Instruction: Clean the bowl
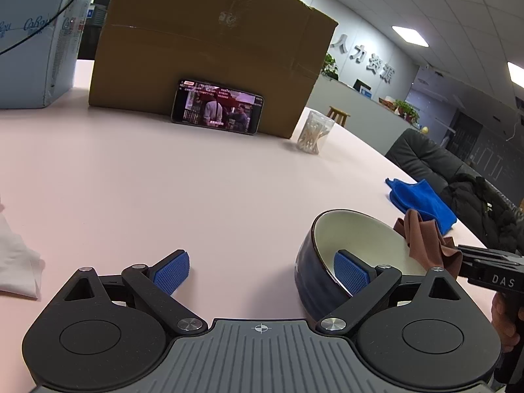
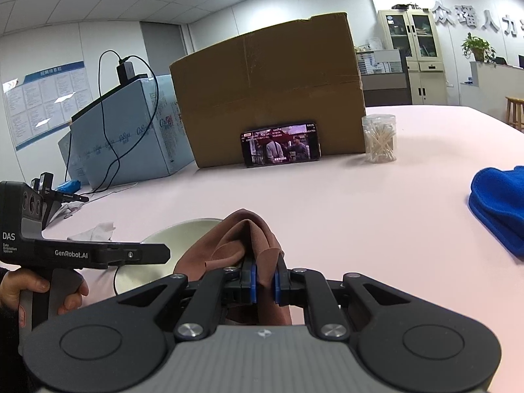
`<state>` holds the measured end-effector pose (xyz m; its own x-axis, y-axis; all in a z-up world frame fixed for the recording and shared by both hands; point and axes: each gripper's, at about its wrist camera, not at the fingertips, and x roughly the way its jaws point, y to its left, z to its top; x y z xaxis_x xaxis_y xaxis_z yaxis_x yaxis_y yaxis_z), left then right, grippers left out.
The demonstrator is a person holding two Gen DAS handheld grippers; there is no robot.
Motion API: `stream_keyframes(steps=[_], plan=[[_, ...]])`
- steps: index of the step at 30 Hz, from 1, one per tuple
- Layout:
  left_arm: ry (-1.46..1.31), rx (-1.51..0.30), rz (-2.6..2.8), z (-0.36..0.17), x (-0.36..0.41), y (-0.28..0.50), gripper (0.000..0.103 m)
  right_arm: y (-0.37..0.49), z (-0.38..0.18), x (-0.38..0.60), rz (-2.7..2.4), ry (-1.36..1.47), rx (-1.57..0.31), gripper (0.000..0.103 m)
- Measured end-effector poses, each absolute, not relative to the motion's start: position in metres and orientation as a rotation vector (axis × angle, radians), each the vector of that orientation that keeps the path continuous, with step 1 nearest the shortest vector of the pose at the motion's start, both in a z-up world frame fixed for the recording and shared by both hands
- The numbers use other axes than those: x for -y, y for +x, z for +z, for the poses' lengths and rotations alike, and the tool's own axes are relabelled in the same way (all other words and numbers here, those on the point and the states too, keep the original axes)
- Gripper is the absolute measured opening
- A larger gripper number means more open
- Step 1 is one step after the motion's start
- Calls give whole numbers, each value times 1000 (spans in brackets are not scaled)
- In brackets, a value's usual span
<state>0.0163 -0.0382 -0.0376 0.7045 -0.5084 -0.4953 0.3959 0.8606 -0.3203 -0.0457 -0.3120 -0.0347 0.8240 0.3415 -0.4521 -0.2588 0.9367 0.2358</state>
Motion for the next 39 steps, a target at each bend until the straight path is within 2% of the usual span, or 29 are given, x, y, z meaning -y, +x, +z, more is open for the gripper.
stream_keyframes(steps=[28,39], plan=[[-204,-615,-514,-38,36,17,97,-39,-43,305,302,155,-605,12],[-208,-618,-516,-39,37,17,97,-33,-36,307,296,162,-589,12]])
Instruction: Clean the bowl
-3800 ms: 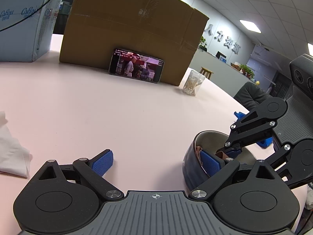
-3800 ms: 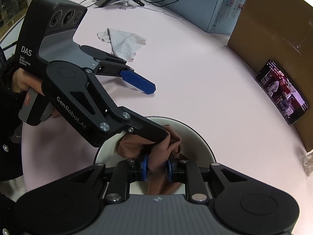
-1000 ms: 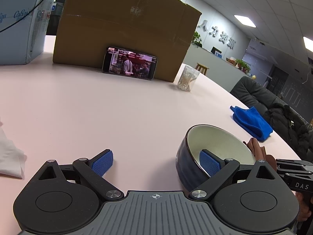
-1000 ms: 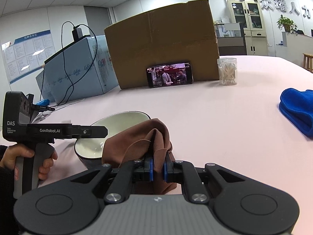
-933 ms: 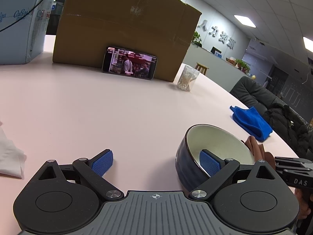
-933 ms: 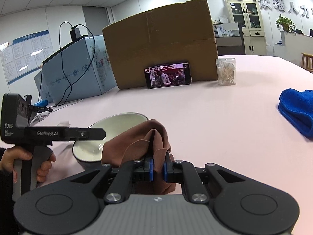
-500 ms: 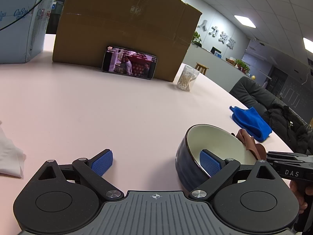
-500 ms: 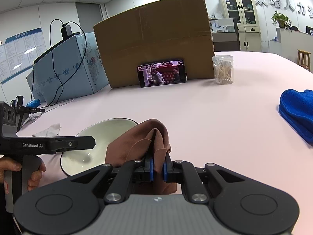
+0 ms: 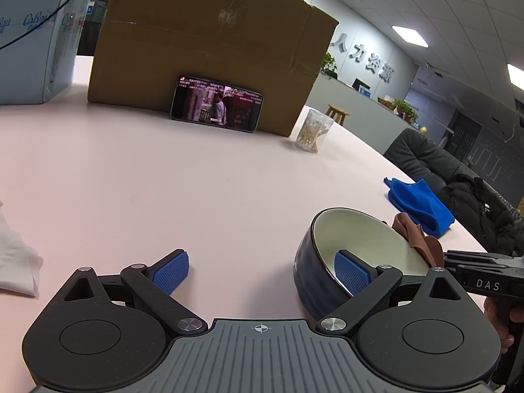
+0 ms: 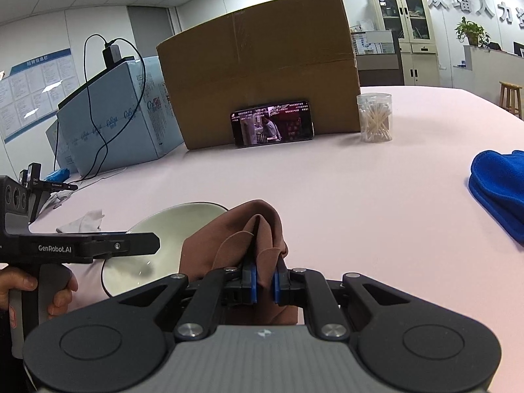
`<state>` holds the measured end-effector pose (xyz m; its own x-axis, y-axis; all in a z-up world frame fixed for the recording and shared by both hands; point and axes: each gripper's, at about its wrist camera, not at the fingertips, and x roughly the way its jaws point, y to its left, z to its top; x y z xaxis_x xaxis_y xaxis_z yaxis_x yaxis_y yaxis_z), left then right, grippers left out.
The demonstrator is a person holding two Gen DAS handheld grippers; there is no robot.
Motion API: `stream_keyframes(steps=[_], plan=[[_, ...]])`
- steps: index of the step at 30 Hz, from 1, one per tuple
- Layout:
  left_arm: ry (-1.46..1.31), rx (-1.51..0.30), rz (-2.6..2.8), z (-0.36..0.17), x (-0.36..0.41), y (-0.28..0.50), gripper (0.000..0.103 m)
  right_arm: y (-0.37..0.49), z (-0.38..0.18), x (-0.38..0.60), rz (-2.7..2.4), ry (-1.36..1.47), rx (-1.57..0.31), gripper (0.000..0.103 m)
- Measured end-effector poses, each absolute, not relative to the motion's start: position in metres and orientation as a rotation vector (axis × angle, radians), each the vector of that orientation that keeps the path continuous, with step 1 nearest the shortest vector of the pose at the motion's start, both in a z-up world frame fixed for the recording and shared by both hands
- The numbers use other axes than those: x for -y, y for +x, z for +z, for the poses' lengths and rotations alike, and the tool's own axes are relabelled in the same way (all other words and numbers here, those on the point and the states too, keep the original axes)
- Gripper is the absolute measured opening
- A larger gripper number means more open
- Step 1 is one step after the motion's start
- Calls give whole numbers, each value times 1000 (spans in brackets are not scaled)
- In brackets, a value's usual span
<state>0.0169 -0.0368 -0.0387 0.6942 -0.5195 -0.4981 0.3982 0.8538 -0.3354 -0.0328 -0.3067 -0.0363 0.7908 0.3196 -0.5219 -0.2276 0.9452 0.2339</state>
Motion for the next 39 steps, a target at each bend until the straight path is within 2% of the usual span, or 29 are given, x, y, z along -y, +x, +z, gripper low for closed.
stream_keyframes(steps=[26,39], plan=[[-210,-622,-518,-39,38,16,98,-41,-45,309,325,184,-612,12],[-208,-621,-518,-40,35,16,98,-64,-47,317,356,239,-538,12]])
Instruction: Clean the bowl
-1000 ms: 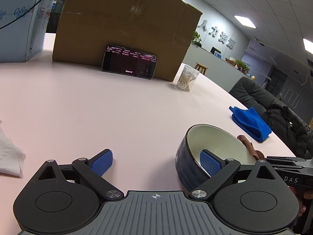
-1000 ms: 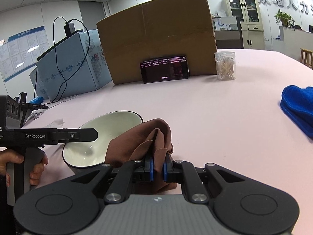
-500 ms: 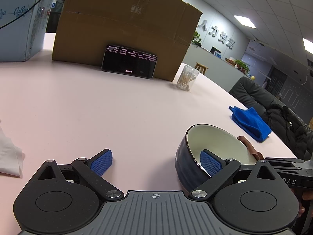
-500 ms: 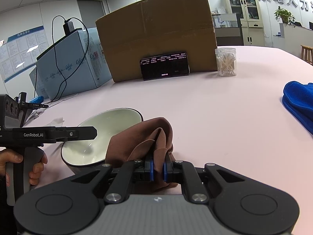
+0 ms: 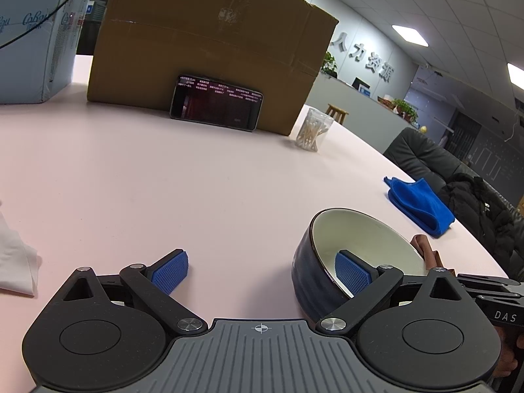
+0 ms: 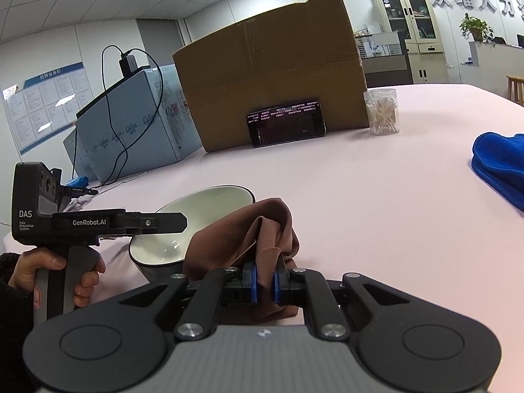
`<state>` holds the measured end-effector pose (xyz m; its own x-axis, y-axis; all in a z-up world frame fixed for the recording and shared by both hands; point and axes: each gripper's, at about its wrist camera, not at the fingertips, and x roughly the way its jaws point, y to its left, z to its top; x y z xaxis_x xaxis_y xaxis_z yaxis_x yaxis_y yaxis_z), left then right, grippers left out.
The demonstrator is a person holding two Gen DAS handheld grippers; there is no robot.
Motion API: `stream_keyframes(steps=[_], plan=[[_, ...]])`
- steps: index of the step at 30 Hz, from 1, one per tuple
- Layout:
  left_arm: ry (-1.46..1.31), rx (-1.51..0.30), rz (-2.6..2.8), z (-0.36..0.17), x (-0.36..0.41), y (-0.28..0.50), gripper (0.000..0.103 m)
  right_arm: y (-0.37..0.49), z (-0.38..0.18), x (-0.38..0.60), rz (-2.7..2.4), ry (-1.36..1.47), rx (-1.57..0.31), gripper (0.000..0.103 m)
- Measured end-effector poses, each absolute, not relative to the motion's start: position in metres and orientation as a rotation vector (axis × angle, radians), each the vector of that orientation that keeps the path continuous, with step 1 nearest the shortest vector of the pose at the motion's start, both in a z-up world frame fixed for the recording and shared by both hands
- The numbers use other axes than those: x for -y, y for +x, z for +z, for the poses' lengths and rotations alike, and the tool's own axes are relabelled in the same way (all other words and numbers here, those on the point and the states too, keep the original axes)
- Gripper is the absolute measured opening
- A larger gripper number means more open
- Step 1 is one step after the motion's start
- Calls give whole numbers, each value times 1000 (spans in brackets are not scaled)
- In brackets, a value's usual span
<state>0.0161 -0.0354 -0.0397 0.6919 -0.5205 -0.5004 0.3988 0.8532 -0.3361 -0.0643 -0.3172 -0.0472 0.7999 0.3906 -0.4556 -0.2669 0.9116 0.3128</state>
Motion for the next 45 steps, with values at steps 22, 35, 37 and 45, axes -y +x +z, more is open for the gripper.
stream_keyframes(steps=[22,35,37,45], plan=[[-187,-619,-512,-40,39,17,99,-79,-45,310,346,234,-503,12],[-138,-618,-532,-38,47,12,98,-88,-47,301,285,280,-474,12],[-136,-618,-538,-37,48,12,98,-83,-45,305,278,296,-470,12],[-128,-623,-538,-38,48,10,99,-85,-48,293,305,270,-505,12]])
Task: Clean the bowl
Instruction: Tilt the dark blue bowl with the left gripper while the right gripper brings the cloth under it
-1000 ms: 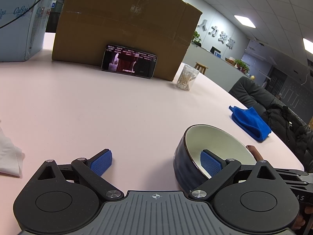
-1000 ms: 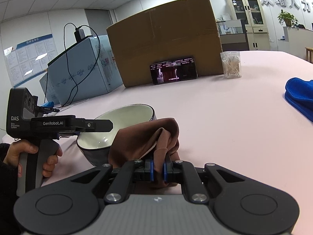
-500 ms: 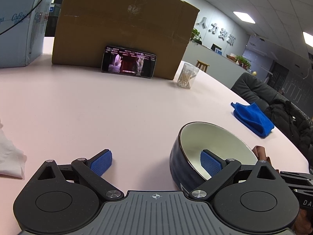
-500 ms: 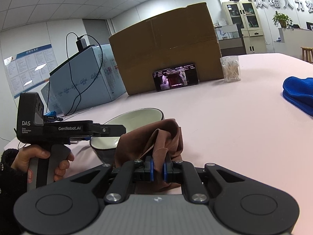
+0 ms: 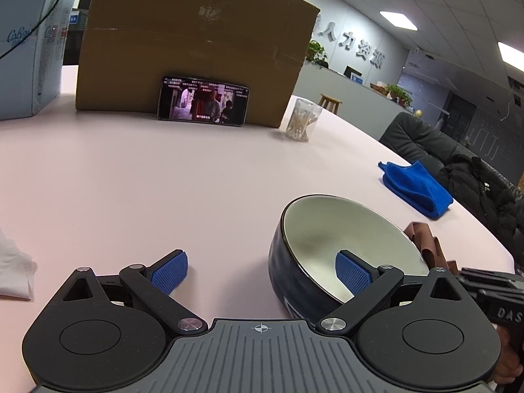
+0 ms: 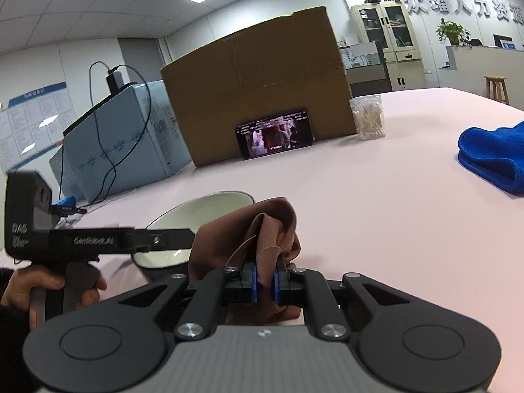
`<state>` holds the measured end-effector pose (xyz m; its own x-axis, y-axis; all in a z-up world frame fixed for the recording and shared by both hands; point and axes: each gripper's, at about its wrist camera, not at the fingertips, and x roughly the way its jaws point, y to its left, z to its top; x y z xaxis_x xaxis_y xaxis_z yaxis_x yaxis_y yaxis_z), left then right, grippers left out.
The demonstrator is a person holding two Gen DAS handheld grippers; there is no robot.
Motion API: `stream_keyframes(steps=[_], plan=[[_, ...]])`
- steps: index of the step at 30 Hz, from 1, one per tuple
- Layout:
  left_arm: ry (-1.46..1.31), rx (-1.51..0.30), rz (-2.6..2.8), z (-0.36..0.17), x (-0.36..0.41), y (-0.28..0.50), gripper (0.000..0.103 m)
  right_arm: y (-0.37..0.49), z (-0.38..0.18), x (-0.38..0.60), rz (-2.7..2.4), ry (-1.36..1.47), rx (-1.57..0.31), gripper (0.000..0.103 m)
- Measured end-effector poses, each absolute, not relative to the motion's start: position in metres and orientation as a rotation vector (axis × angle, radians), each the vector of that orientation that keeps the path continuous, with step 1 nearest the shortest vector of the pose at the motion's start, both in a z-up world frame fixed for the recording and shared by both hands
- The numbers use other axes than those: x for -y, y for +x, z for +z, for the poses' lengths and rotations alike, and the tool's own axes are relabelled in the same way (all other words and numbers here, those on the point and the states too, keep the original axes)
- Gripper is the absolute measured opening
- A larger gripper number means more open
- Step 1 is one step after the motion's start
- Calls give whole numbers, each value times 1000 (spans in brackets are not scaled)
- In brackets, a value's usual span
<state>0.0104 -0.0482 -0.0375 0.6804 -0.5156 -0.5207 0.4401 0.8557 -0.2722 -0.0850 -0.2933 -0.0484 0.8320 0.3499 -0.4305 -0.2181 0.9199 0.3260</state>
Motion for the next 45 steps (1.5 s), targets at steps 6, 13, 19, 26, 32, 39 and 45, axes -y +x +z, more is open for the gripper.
stream_keyframes(steps=[6,13,19,26,32,39,45], plan=[[-127,-623,-545,-37,48,10,98,-93,-49,280,385,254,-513,12],[-132,-624,-558,-38,48,11,98,-96,-45,270,442,249,-506,13],[-131,-625,-558,-39,48,11,98,-96,-39,284,347,257,-476,13],[-130,-625,-560,-39,48,12,98,-96,-43,272,410,244,-505,13],[-130,-625,-560,-38,50,11,98,-98,-42,255,474,212,-519,13],[-129,-625,-561,-38,50,10,98,-97,-37,272,403,236,-495,13],[-130,-625,-562,-38,50,10,98,-94,-38,275,396,237,-497,13]])
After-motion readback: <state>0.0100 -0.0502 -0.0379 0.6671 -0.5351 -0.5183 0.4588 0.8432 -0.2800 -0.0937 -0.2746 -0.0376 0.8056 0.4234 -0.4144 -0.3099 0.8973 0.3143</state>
